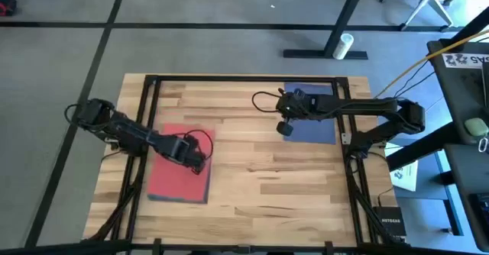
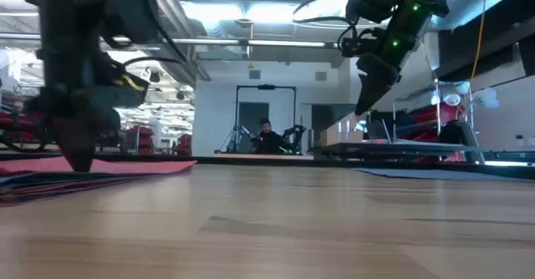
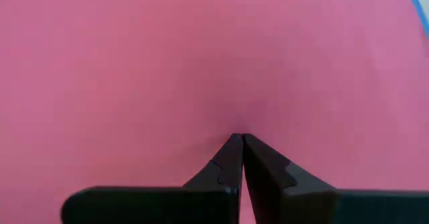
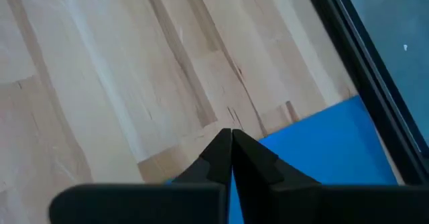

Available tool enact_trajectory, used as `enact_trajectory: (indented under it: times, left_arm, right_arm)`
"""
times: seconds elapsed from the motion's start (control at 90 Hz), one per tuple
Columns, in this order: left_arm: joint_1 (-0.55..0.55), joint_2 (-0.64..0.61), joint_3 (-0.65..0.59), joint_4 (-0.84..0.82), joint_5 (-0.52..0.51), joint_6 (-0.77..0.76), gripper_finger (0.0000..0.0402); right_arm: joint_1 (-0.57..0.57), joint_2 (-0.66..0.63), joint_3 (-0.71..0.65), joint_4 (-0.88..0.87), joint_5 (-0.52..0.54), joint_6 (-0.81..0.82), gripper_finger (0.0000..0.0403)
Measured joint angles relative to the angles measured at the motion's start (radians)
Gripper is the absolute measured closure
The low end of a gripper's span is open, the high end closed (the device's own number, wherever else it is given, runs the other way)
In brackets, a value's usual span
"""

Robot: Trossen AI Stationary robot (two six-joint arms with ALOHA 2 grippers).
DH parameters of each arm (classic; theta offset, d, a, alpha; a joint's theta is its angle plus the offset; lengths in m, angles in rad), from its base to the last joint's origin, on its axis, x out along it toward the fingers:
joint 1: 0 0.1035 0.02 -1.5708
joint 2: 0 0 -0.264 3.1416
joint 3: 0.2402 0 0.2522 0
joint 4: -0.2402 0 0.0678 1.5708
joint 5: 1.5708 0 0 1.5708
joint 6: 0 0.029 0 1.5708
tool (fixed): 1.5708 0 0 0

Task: Organize paper
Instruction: Move the blue paper to the top left of the table

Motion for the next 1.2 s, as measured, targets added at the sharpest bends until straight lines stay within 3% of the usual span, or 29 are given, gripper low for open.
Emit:
enact_trajectory:
  times: [0.144, 0.244, 0.544, 0.744, 0.889, 1.2]
  left_arm:
    - [-0.084, 0.003, 0.001, 0.119, 0.055, -0.067, 0.0401]
    - [-0.115, 0.005, 0.031, 0.100, 0.073, -0.077, 0.0401]
    - [-0.135, 0.009, 0.173, -0.232, 0.106, -0.005, 0.0401]
    - [-0.173, 0.008, 0.181, -0.361, 0.248, -0.006, 0.0401]
    - [-0.229, 0.021, 0.167, -0.333, 0.328, -0.040, 0.0401]
    - [-0.318, 0.084, 0.167, -0.091, 0.350, -0.174, 0.0401]
  right_arm:
    - [0.000, 0.000, 0.000, 0.000, 0.000, -0.003, 0.0403]
    - [0.000, 0.000, 0.000, 0.000, 0.000, -0.021, 0.0403]
    - [0.000, 0.000, 0.000, 0.000, 0.000, -0.040, 0.0403]
    - [0.000, 0.001, 0.000, -0.002, 0.000, -0.050, 0.0403]
    - [0.000, 0.001, 0.000, -0.012, 0.000, -0.050, 0.0403]
    - [-0.001, 0.001, 0.001, -0.126, 0.000, -0.018, 0.0403]
